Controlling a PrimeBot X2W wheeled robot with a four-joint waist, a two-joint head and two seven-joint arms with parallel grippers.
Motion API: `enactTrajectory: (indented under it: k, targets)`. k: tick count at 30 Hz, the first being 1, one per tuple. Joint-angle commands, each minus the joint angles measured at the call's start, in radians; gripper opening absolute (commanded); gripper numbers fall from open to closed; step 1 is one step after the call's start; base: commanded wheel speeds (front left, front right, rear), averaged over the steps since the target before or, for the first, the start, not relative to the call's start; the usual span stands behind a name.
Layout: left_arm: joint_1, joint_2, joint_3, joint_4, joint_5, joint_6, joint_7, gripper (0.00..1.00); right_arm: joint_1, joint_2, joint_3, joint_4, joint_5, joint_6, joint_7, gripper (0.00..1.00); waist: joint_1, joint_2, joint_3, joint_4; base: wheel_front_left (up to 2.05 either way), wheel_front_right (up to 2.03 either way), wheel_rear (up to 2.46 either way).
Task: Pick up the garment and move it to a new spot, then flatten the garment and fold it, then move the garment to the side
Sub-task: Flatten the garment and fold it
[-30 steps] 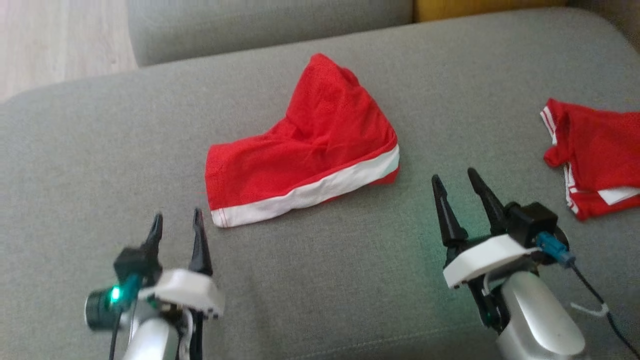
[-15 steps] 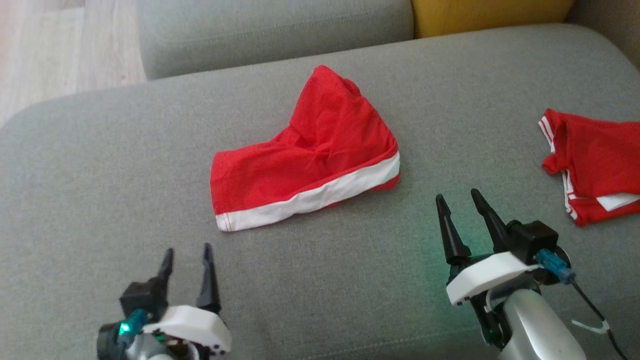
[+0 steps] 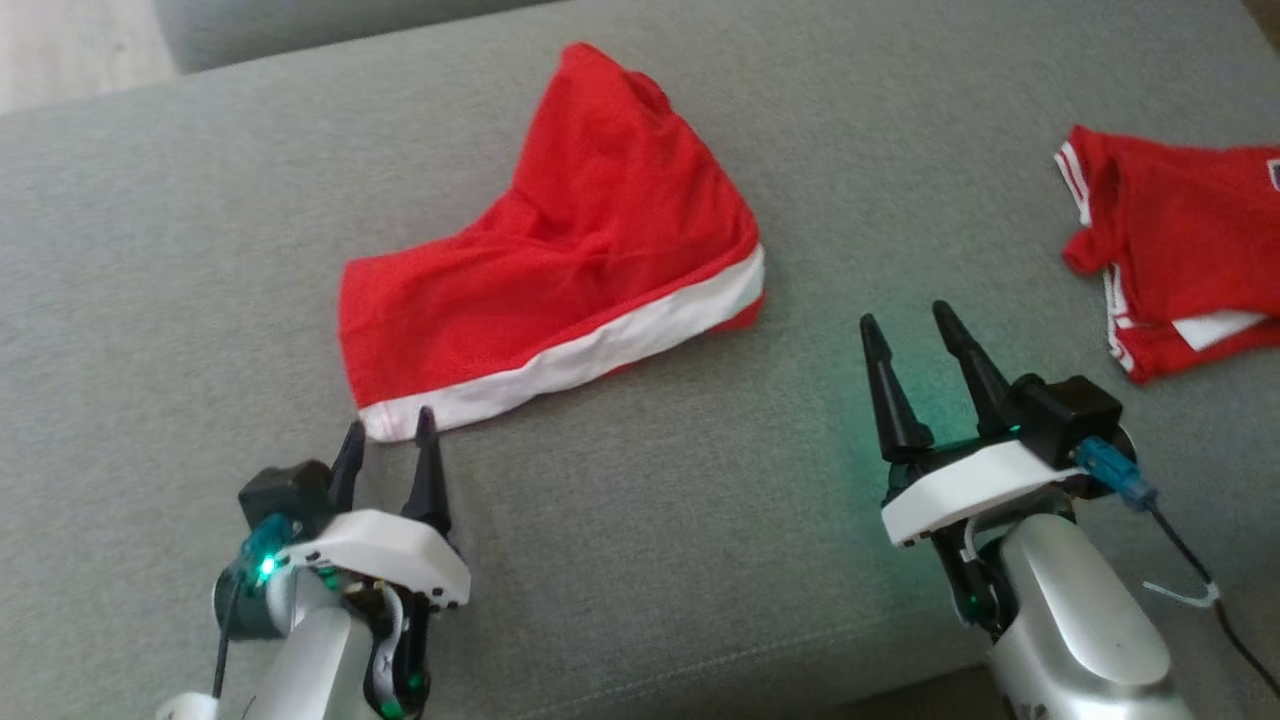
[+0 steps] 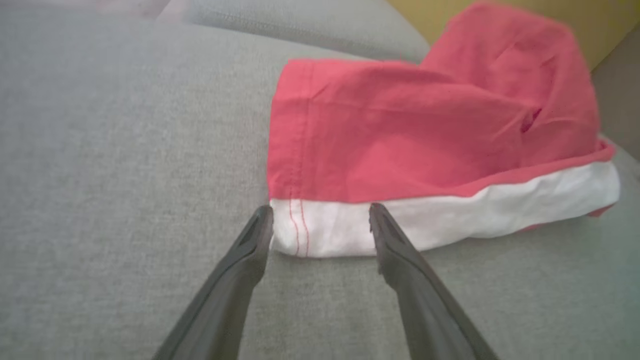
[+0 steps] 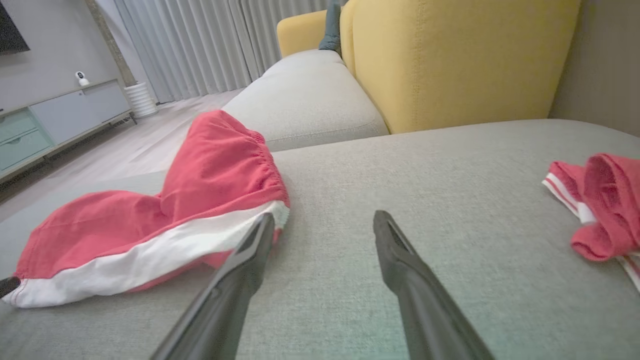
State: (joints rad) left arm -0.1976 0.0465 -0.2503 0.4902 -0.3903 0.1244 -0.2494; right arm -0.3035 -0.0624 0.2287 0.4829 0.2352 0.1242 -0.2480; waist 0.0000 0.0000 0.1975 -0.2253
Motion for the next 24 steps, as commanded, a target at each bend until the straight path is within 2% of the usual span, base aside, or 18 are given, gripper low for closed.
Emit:
enactTrajectory:
  k: [1,10,11,12,13,18,24]
  targets:
    - [-0.034,0.004,0.041,-0.009,-0.004,0.011,-0.012,1.00,-0.029,-0.005,0.017,-0.030,0.008,0.007,-0.014,1.00,0.0000,0.0000,0.013,-0.019,0.00,0.00,0.00]
    - [-0.012,0.004,0.053,-0.012,-0.021,0.018,-0.012,1.00,-0.026,-0.004,0.018,-0.028,0.009,0.007,-0.014,1.00,0.0000,0.0000,0.001,-0.034,0.00,0.00,0.00]
    - [-0.009,0.004,0.050,-0.014,-0.023,0.020,-0.012,0.78,-0.025,-0.003,0.019,-0.028,0.009,0.007,-0.014,1.00,0.0000,0.0000,0.001,-0.033,0.00,0.00,0.00]
    - [-0.007,0.004,0.047,-0.011,-0.024,0.021,-0.012,0.31,-0.024,-0.003,0.021,-0.028,0.008,0.007,-0.014,1.00,0.0000,0.0000,0.000,-0.032,0.00,0.00,0.00]
    - [-0.007,0.004,0.047,-0.008,-0.025,0.023,-0.012,0.00,-0.024,-0.003,0.022,-0.028,0.009,0.007,-0.014,1.00,0.0000,0.0000,0.001,-0.030,0.00,0.00,0.00]
    - [-0.021,0.004,0.047,0.013,-0.016,0.024,-0.012,0.00,-0.022,-0.004,0.018,-0.024,0.008,0.007,-0.014,1.00,0.0000,0.0000,-0.004,-0.017,0.00,0.00,0.00]
    - [-0.007,0.004,0.086,-0.003,0.027,0.054,-0.012,0.00,-0.018,-0.016,0.009,-0.016,0.006,0.007,-0.014,1.00,0.0000,0.0000,-0.016,0.030,0.00,0.00,0.00]
